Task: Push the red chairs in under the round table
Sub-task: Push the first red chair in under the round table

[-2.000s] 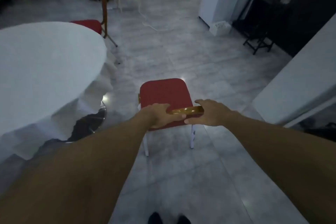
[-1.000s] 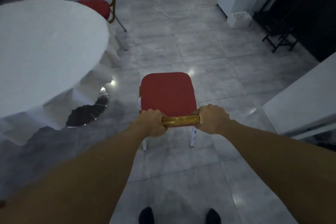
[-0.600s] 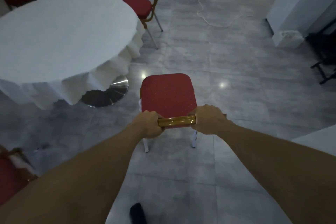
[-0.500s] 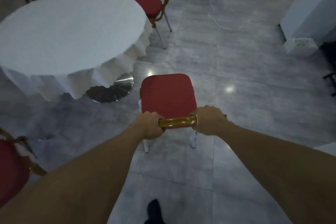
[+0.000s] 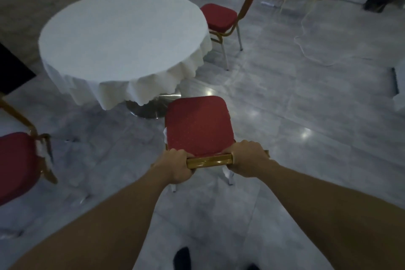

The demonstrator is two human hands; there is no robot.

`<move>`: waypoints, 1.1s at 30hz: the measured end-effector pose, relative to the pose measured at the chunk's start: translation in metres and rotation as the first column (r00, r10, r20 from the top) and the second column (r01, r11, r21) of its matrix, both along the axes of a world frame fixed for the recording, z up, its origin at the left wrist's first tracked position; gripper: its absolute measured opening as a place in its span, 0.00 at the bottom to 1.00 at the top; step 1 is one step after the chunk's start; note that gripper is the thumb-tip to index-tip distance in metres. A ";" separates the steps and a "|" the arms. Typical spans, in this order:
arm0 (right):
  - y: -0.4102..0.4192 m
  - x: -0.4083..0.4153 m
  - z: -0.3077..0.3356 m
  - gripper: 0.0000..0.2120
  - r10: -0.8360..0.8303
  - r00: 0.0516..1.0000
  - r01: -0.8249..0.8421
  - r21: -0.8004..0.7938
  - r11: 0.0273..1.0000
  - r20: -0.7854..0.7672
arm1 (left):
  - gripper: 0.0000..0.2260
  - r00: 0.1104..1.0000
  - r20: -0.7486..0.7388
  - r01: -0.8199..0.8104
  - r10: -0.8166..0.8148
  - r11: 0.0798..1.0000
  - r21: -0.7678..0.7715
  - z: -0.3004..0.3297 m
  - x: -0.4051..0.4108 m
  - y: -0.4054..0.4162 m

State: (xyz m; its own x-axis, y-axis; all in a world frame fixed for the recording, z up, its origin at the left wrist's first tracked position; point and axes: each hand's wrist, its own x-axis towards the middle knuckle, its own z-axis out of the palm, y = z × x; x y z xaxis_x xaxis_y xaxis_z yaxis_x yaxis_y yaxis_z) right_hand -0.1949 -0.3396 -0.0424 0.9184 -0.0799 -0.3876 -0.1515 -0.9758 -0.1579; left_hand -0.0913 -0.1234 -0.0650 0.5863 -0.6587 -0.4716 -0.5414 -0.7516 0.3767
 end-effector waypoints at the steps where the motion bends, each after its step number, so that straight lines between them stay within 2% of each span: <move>1: -0.008 0.003 0.000 0.09 0.018 1.000 -0.018 0.004 1.000 0.008 | 0.13 0.999 0.002 -0.032 0.032 1.000 0.000 0.000 -0.001 -0.005; 9: -0.081 0.026 0.007 0.05 0.258 0.966 -0.258 0.033 0.966 -0.001 | 0.17 0.958 0.010 -0.285 0.285 0.958 -0.008 0.001 -0.038 -0.062; 13: -0.112 0.032 0.009 0.10 0.346 0.938 -0.347 0.031 0.937 0.021 | 0.17 0.939 -0.012 -0.344 0.344 0.939 -0.011 0.000 -0.054 -0.088; 16: -0.118 0.044 0.006 0.09 0.410 0.912 -0.410 0.006 0.912 0.036 | 0.19 0.928 -0.060 -0.369 0.368 0.929 -0.009 0.003 -0.048 -0.092; 22: -0.123 0.104 0.005 0.05 0.438 0.899 -0.438 0.006 0.899 0.030 | 0.20 0.896 -0.101 -0.437 0.433 0.899 -0.021 0.002 0.005 -0.096; 27: -0.117 0.178 0.003 0.08 0.423 0.905 -0.423 0.008 0.906 0.037 | 0.15 0.893 -0.100 -0.442 0.438 0.897 -0.020 0.000 0.083 -0.092; 33: -0.113 0.266 -0.001 0.11 0.412 0.910 -0.412 -0.013 0.911 0.048 | 0.18 0.892 -0.074 -0.447 0.445 0.894 -0.009 0.002 0.170 -0.088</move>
State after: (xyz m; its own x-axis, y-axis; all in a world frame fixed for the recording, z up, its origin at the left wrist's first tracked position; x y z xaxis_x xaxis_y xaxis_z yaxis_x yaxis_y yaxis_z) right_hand 0.0715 -0.4523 -0.0435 0.8877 0.3085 -0.3419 0.2714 -0.9503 -0.1527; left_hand 0.0788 -0.2113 -0.0634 0.7882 -0.3474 -0.5080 -0.1234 -0.8979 0.4226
